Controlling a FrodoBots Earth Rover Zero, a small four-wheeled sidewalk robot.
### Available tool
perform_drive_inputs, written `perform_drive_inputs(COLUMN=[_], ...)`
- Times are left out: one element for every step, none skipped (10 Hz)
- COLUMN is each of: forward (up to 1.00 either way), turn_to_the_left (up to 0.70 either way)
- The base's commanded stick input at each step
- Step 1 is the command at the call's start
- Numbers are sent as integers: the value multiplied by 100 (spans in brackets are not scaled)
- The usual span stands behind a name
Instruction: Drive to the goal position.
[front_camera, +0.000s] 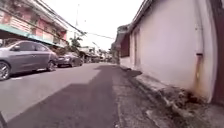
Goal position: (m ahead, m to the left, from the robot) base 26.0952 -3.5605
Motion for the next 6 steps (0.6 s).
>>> perform_drive_inputs(forward=[70,70,70,70,70,70], turn_to_the_left=[0,0,0,0,0,0])
